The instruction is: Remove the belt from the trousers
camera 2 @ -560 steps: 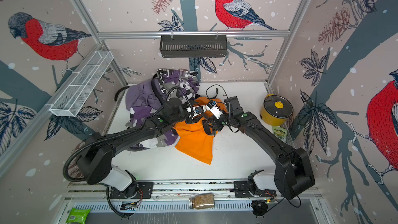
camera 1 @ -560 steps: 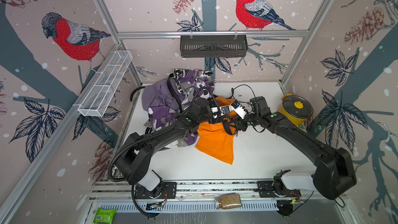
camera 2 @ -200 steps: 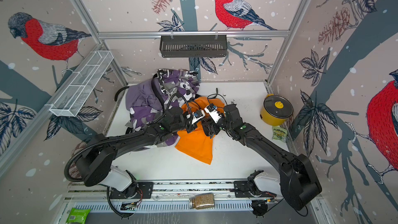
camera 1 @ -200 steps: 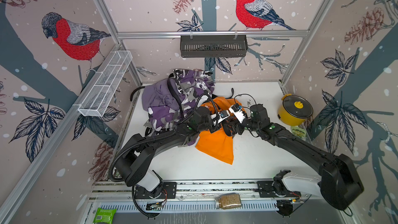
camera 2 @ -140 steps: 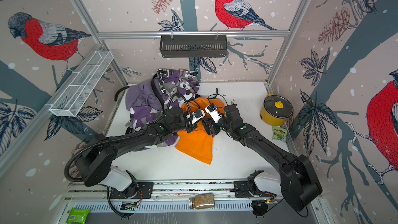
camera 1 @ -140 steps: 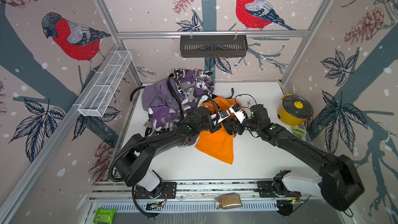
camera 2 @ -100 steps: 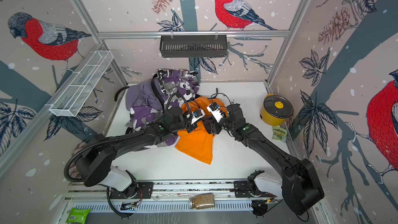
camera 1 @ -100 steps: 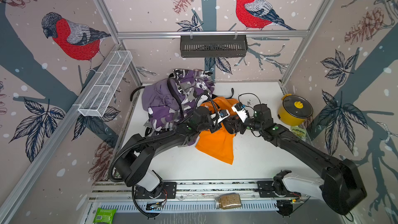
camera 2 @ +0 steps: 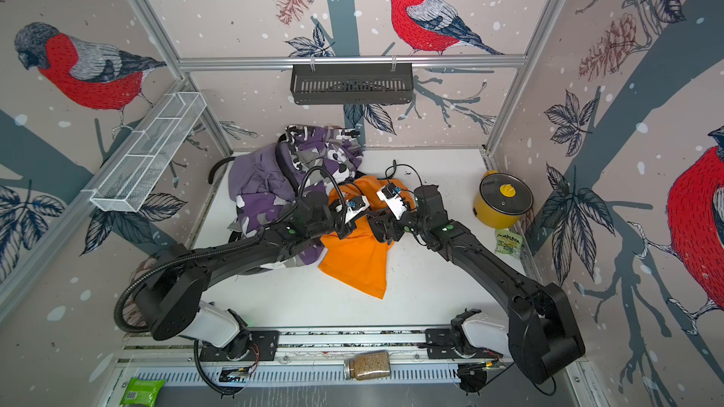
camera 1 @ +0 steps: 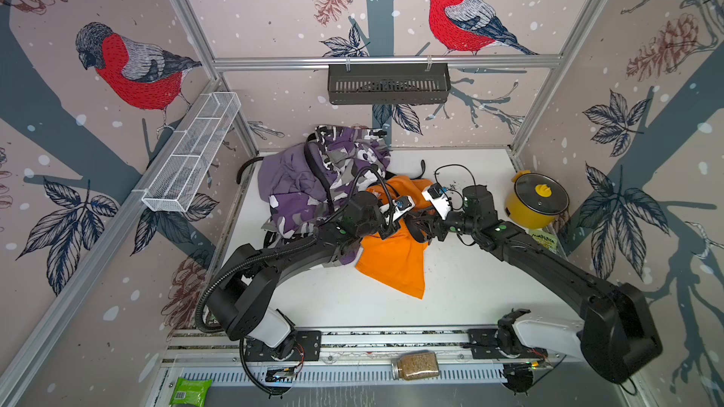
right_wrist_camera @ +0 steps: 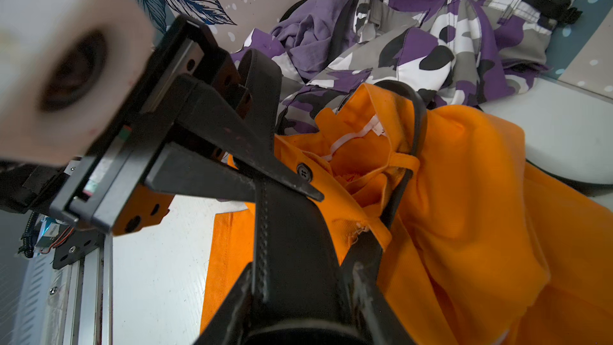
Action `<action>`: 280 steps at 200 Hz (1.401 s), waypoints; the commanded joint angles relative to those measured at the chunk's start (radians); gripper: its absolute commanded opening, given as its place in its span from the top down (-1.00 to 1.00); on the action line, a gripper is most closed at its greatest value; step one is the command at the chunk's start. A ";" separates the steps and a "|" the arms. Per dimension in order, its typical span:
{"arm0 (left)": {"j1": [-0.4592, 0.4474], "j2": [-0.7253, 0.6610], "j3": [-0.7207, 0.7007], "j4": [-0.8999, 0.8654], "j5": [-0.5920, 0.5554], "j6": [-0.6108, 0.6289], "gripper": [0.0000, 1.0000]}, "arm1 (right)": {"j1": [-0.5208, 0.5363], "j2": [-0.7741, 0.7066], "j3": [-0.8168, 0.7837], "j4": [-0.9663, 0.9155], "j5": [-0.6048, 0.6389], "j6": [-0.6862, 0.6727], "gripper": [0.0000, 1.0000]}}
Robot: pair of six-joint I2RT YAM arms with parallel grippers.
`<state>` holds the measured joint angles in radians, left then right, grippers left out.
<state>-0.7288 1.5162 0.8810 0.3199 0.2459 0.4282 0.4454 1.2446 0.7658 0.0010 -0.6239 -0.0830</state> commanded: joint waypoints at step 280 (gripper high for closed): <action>0.009 0.022 0.015 -0.117 -0.116 -0.050 1.00 | 0.074 0.013 -0.043 0.075 0.285 0.079 0.81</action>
<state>-0.7235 1.5452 0.9089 0.2356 0.2070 0.4053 0.5476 1.2701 0.7357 0.0685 -0.3653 -0.0299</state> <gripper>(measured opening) 0.081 0.450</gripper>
